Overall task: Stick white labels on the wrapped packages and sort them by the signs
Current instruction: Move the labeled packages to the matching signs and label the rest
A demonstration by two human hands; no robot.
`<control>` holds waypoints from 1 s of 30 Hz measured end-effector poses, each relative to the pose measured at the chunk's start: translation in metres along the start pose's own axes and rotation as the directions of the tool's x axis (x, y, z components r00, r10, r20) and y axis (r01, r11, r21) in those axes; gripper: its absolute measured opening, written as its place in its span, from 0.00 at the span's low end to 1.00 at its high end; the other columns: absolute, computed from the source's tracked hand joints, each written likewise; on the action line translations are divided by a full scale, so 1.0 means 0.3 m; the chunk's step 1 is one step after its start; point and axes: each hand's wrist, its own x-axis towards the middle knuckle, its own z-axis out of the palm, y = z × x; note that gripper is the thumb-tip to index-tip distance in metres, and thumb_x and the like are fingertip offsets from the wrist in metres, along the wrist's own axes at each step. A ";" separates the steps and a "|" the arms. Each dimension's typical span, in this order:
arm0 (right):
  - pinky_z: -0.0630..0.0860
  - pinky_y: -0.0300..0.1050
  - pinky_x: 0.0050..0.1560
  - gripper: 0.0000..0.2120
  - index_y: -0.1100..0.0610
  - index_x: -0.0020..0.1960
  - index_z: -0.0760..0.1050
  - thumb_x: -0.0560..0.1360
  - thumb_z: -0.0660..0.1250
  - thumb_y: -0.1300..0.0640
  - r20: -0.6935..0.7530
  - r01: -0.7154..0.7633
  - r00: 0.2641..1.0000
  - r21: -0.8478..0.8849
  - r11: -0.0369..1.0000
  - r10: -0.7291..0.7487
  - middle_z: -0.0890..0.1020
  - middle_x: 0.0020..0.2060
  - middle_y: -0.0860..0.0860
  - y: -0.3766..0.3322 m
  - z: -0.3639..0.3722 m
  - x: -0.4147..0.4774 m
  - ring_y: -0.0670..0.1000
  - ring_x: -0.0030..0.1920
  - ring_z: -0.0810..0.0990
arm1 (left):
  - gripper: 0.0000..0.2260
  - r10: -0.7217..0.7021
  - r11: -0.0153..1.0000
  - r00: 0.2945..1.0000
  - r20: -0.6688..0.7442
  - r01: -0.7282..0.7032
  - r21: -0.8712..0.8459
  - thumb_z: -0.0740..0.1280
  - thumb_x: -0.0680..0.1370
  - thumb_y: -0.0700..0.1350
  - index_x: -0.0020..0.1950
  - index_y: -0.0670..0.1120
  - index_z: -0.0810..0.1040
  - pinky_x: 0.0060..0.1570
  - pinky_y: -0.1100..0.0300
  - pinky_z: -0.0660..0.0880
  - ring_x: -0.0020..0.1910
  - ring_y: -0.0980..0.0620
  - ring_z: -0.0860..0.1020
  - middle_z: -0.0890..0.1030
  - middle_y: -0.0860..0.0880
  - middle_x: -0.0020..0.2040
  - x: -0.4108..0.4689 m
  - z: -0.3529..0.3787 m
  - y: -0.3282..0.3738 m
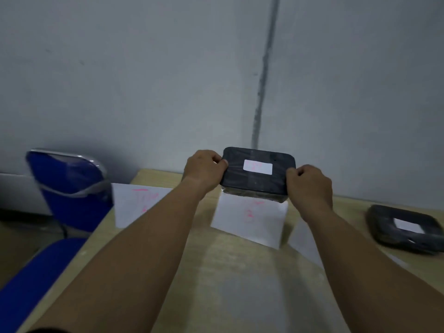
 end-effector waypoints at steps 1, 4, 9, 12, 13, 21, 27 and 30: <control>0.68 0.43 0.32 0.14 0.55 0.41 0.76 0.75 0.57 0.48 0.009 0.001 1.000 0.010 1.000 -0.001 0.78 0.37 0.53 -0.050 0.054 -0.022 0.51 0.34 0.75 | 0.10 -0.010 1.000 1.000 -0.007 0.010 0.008 0.66 0.78 0.51 0.49 0.48 0.83 0.56 0.54 0.76 0.53 0.48 0.78 0.81 0.49 0.55 0.017 -0.055 -0.051; 0.68 0.43 0.31 0.14 0.56 0.41 0.76 0.76 0.57 0.48 0.046 0.030 0.998 0.027 0.999 -0.031 0.78 0.36 0.53 -0.198 0.224 -0.092 0.51 0.35 0.75 | 0.09 -0.051 0.999 0.998 -0.035 0.052 0.010 0.67 0.78 0.51 0.49 0.47 0.83 0.56 0.51 0.77 0.53 0.47 0.78 0.81 0.48 0.55 0.066 -0.225 -0.203; 0.66 0.41 0.30 0.14 0.56 0.41 0.75 0.77 0.58 0.49 0.091 0.072 0.993 0.005 0.997 -0.072 0.77 0.35 0.51 -0.360 0.423 -0.173 0.49 0.34 0.74 | 0.08 -0.095 0.995 0.994 -0.054 0.096 0.006 0.67 0.78 0.50 0.49 0.48 0.83 0.55 0.50 0.78 0.51 0.48 0.79 0.81 0.49 0.54 0.138 -0.402 -0.397; 0.67 0.41 0.31 0.14 0.56 0.40 0.75 0.77 0.58 0.49 0.107 0.087 0.990 -0.006 0.996 -0.086 0.78 0.35 0.52 -0.421 0.495 -0.179 0.51 0.35 0.75 | 0.09 -0.110 0.994 0.993 -0.052 0.110 -0.007 0.67 0.78 0.51 0.51 0.48 0.83 0.57 0.49 0.78 0.52 0.47 0.79 0.81 0.48 0.55 0.180 -0.457 -0.467; 0.66 0.41 0.30 0.14 0.56 0.40 0.75 0.77 0.58 0.49 0.112 0.095 0.989 -0.016 0.995 -0.092 0.78 0.35 0.52 -0.440 0.516 -0.178 0.50 0.35 0.75 | 0.09 -0.112 0.994 0.992 -0.051 0.112 -0.009 0.67 0.78 0.51 0.51 0.48 0.83 0.57 0.49 0.77 0.53 0.47 0.79 0.81 0.48 0.55 0.194 -0.472 -0.486; 0.65 0.42 0.29 0.17 0.60 0.33 0.72 0.77 0.56 0.54 0.246 0.125 0.963 -0.050 0.991 -0.109 0.77 0.30 0.54 -0.553 0.685 -0.108 0.52 0.32 0.74 | 0.11 -0.109 0.994 0.994 -0.014 0.109 -0.008 0.65 0.80 0.49 0.56 0.47 0.83 0.52 0.58 0.76 0.51 0.49 0.79 0.81 0.48 0.55 0.379 -0.541 -0.635; 0.64 0.41 0.29 0.16 0.59 0.31 0.69 0.76 0.56 0.57 0.334 0.045 0.942 -0.125 0.991 -0.001 0.75 0.30 0.54 -0.596 0.837 -0.024 0.51 0.30 0.72 | 0.13 -0.140 0.990 0.981 0.133 0.136 0.036 0.61 0.81 0.42 0.59 0.44 0.83 0.53 0.54 0.79 0.51 0.47 0.80 0.83 0.46 0.54 0.518 -0.532 -0.755; 0.65 0.40 0.28 0.15 0.59 0.32 0.68 0.77 0.57 0.59 0.413 0.032 0.909 -0.213 0.977 0.060 0.75 0.31 0.53 -0.595 0.912 0.012 0.50 0.31 0.72 | 0.14 -0.170 0.985 0.963 0.210 0.157 0.076 0.60 0.80 0.39 0.60 0.42 0.82 0.59 0.51 0.77 0.55 0.46 0.79 0.82 0.45 0.57 0.575 -0.507 -0.816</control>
